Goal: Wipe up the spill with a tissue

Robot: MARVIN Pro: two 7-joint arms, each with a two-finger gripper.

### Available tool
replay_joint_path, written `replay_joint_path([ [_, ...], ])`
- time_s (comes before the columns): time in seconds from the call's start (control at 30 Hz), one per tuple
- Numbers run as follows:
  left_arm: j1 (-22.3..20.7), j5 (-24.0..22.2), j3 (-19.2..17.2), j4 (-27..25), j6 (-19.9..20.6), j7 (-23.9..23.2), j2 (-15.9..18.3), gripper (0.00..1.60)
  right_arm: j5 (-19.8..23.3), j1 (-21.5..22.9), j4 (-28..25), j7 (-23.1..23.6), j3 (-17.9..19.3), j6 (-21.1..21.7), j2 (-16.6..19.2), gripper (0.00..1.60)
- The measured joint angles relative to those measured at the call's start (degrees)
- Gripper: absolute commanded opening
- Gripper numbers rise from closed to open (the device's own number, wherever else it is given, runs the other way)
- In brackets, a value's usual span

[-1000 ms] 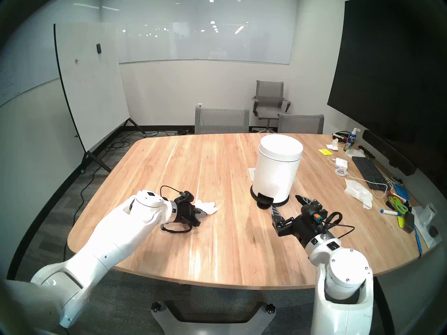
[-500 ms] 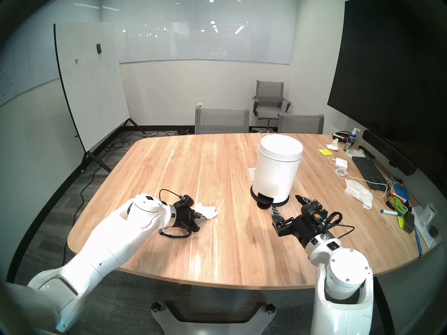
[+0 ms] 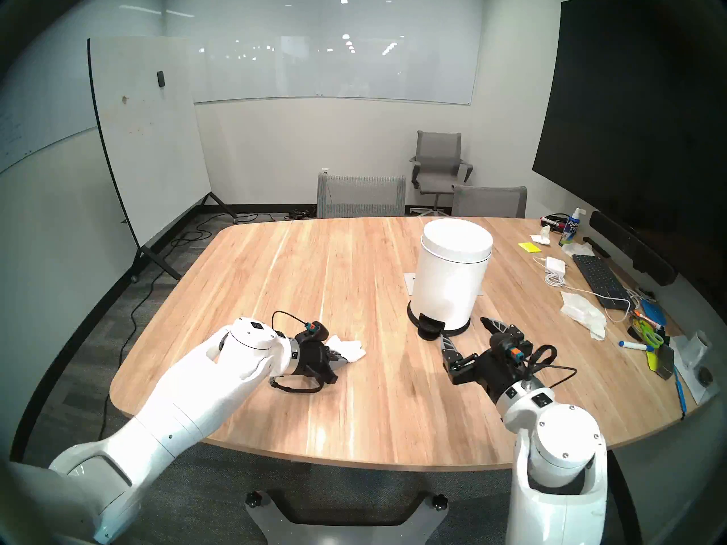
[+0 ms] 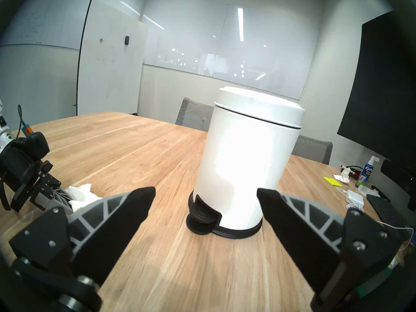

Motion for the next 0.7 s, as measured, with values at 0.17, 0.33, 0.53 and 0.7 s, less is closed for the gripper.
replay_joint_path([
  [0.17, -0.05, 0.00, 0.74, -0.32, 0.69, 0.89, -0.81, 0.00, 0.00, 0.00, 0.00, 0.00, 0.00, 0.00, 0.00, 1.60],
  [0.33, -0.70, -0.02, 1.35, 0.32, 1.13, 1.80, -1.80, 0.00, 0.00, 0.00, 0.00, 0.00, 0.00, 0.00, 0.00, 1.60],
  [0.53, -2.41, -0.33, 1.03, 3.44, 0.78, 2.66, -3.55, 0.00, 0.00, 0.00, 0.01, 0.00, 0.00, 0.00, 0.00, 1.60],
  [0.7, -4.00, -0.64, 0.17, 6.35, 0.36, 3.70, -4.86, 0.00, 0.00, 0.00, 0.01, 0.00, 0.00, 0.00, 0.00, 1.60],
])
